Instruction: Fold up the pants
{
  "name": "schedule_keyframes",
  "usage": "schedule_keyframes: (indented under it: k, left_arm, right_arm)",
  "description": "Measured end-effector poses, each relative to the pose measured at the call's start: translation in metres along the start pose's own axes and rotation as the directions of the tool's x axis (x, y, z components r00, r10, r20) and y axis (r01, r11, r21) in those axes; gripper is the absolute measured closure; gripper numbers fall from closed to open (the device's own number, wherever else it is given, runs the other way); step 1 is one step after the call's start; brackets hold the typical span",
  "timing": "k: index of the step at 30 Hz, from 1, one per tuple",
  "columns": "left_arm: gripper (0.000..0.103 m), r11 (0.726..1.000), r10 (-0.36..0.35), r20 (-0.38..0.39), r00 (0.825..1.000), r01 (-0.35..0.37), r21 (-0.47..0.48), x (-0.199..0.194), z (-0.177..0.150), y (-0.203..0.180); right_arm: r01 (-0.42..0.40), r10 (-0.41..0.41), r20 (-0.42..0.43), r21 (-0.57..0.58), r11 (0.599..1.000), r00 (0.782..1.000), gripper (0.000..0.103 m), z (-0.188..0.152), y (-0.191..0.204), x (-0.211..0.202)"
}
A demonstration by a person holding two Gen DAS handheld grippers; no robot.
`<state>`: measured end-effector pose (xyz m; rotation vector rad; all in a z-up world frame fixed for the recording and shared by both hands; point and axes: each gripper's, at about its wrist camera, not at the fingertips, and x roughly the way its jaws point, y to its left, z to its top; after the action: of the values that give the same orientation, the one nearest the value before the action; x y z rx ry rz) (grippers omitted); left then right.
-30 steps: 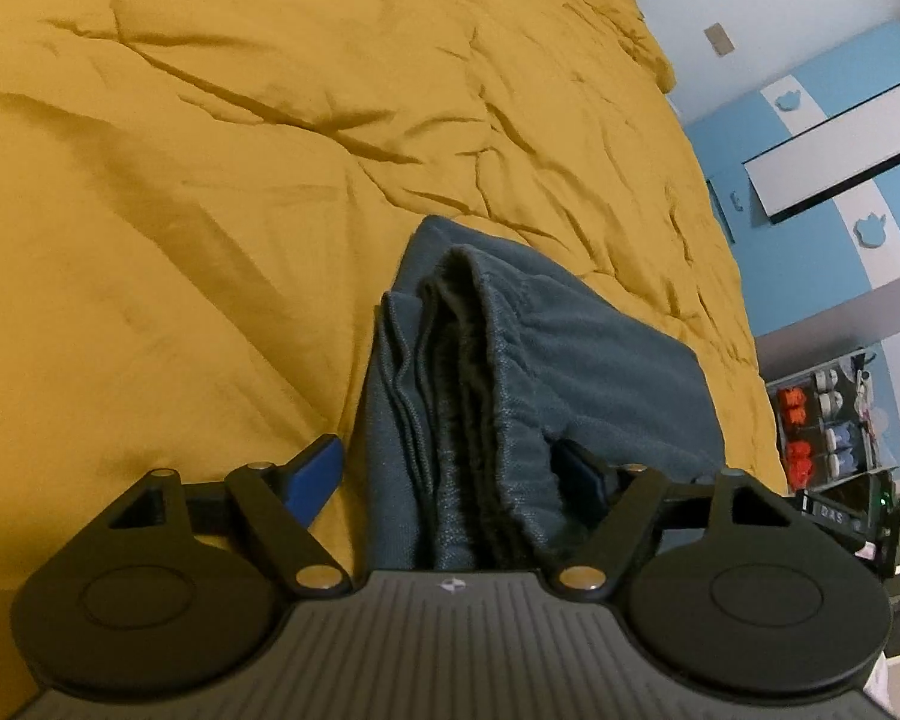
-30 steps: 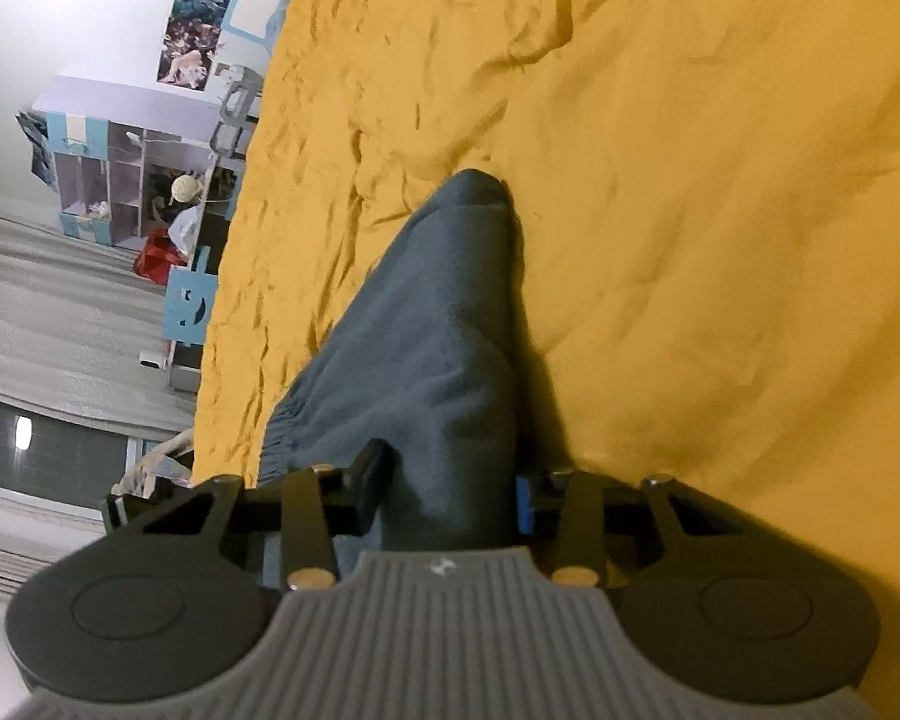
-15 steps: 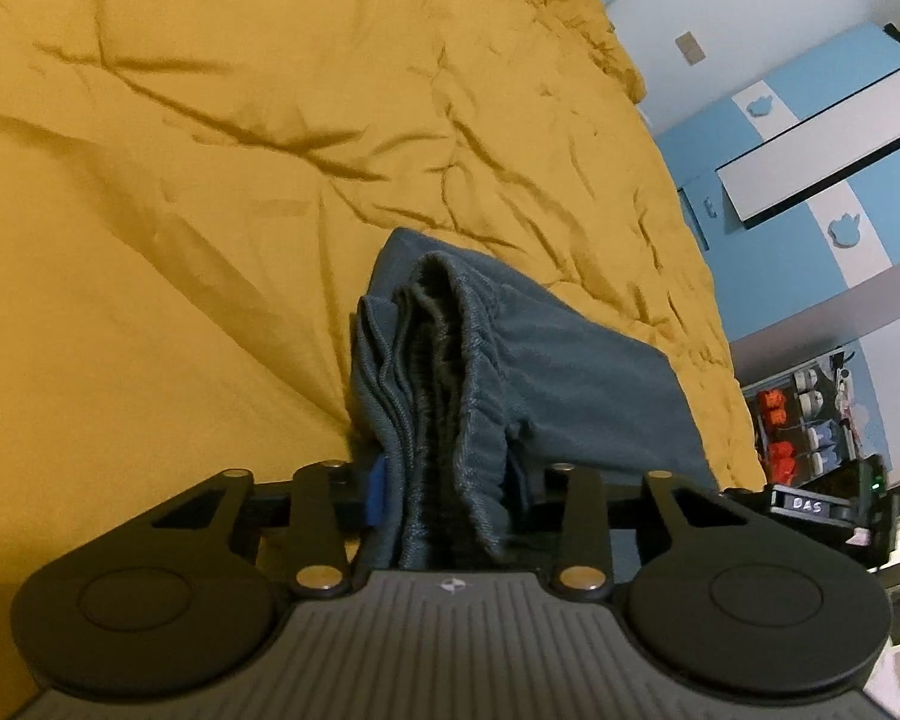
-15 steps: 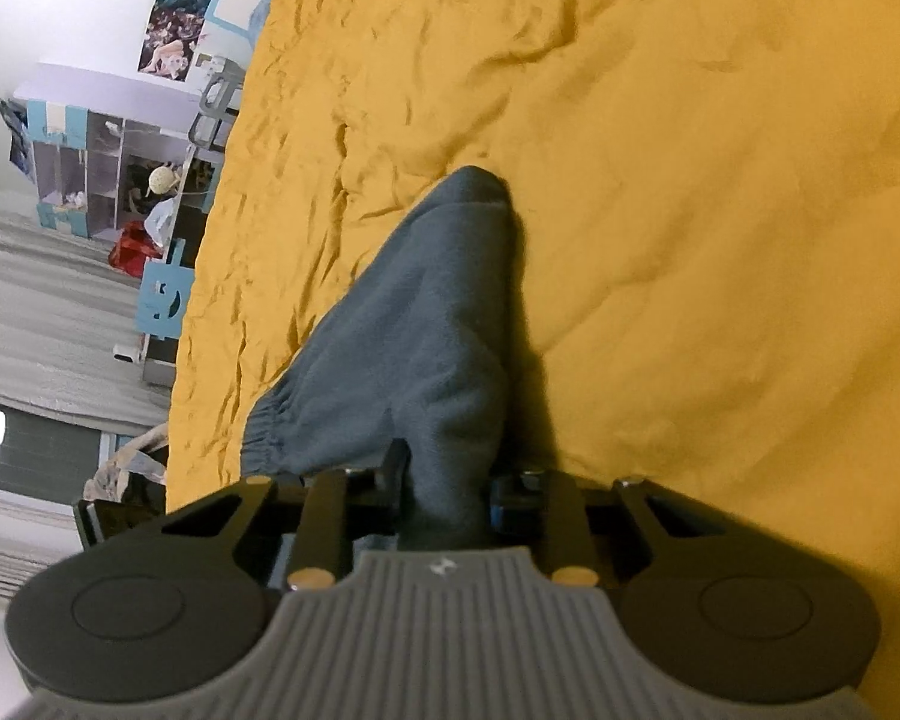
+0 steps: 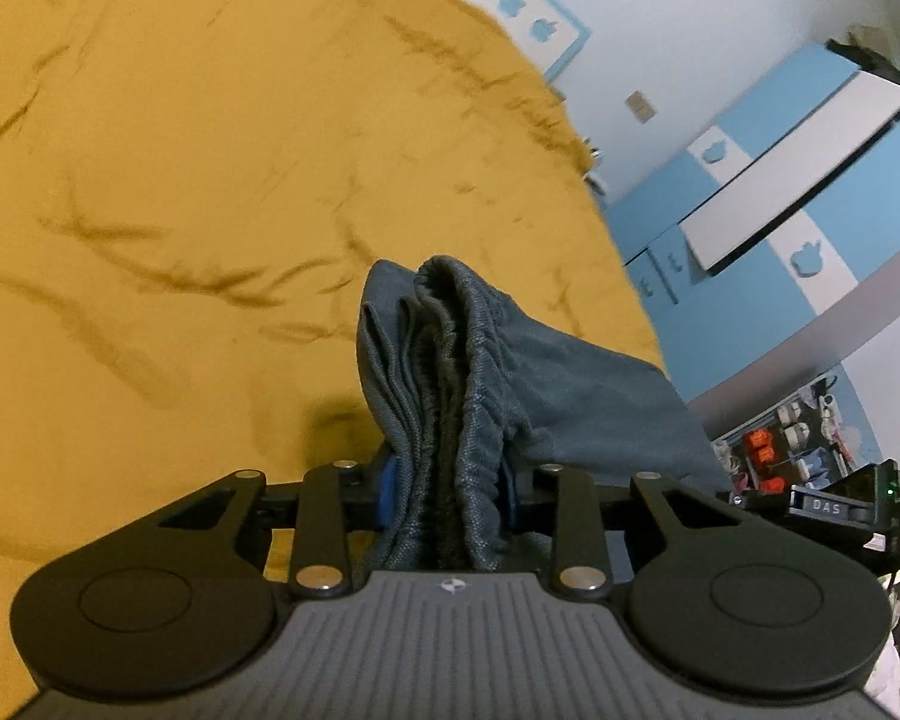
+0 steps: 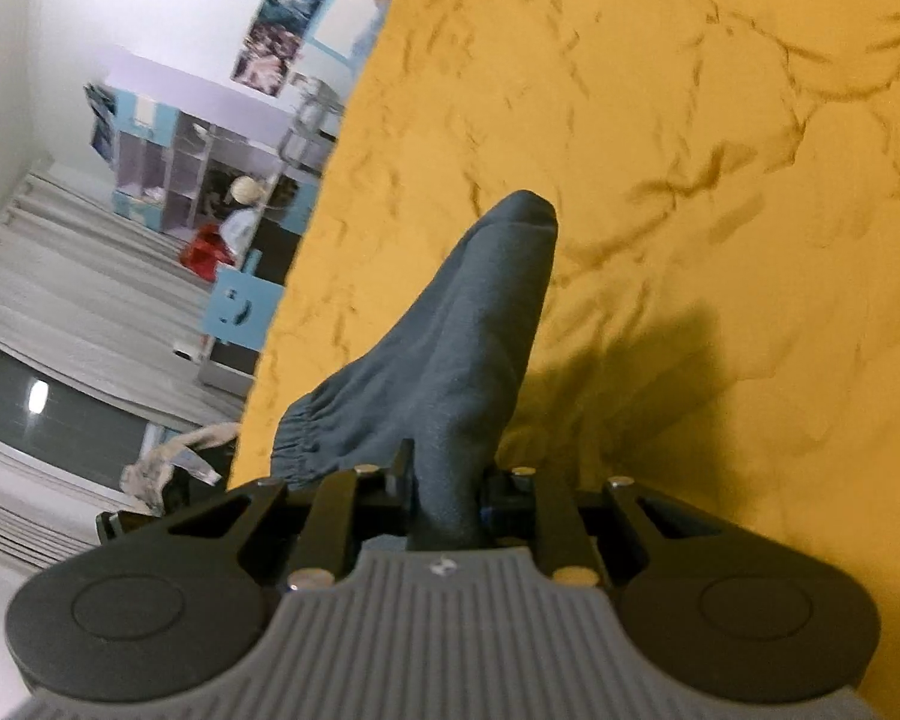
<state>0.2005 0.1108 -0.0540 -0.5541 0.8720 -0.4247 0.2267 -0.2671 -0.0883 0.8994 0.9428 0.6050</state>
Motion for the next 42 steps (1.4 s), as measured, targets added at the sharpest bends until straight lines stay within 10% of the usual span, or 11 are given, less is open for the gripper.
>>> schedule_keyframes:
  k: [12, 22, 34, 42]
  left_arm:
    - [0.068, 0.992, -0.079, -0.018, 0.997, 0.081, 0.098, 0.045, 0.017, -0.091]
    - [0.068, 0.986, -0.165, -0.154, 0.974, 0.162, -0.032, 0.158, -0.017, -0.118]
    - [0.065, 0.995, -0.098, -0.247, 0.964, 0.095, -0.025, 0.223, -0.042, -0.106]
    - [0.054, 0.997, -0.015, -0.219, 0.976, 0.030, 0.064, 0.195, -0.040, -0.120]
  right_arm:
    - [0.011, -0.006, 0.121, -0.047, 0.999, 0.993, 0.089, 0.039, -0.001, -0.095]
    - [0.138, -0.144, 0.149, 0.049, 0.989, 0.978, 0.089, 0.070, -0.100, -0.165]
    - [0.126, -0.155, 0.143, 0.198, 0.972, 0.977, 0.088, 0.074, -0.226, -0.165]
    - [0.235, -0.266, 0.187, 0.170, 0.957, 0.946, 0.066, 0.066, -0.213, -0.183]
